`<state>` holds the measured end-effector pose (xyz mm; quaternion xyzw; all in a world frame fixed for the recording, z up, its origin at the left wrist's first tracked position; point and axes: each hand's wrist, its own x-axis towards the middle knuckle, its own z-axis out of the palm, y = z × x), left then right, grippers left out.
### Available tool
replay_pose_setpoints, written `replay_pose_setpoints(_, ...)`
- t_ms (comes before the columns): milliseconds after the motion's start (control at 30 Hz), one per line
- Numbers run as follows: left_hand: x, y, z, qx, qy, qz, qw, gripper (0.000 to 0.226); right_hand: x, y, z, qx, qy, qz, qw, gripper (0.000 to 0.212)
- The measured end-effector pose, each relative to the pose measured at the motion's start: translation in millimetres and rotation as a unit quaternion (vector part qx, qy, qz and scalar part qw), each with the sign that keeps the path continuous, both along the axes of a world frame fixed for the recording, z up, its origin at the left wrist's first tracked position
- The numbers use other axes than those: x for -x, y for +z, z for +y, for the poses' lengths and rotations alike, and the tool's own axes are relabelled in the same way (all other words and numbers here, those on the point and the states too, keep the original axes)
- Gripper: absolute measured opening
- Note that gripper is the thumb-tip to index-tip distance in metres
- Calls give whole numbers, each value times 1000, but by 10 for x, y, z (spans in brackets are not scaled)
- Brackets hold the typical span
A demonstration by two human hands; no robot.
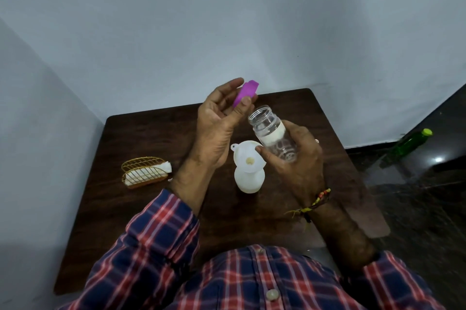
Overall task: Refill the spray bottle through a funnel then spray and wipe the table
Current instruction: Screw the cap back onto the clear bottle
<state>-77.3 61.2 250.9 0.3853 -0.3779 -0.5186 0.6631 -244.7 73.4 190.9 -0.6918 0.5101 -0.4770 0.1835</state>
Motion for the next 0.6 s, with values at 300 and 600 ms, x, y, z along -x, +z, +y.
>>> replay_pose_setpoints(300, 65, 63, 97, 4, 7, -133, 991, 44, 15, 98, 6, 25, -40, 59, 997, 66)
replay_pose_setpoints(600, 79, 37, 139, 11, -23, -149, 989, 41, 0, 163, 46, 19, -47, 70, 996, 66)
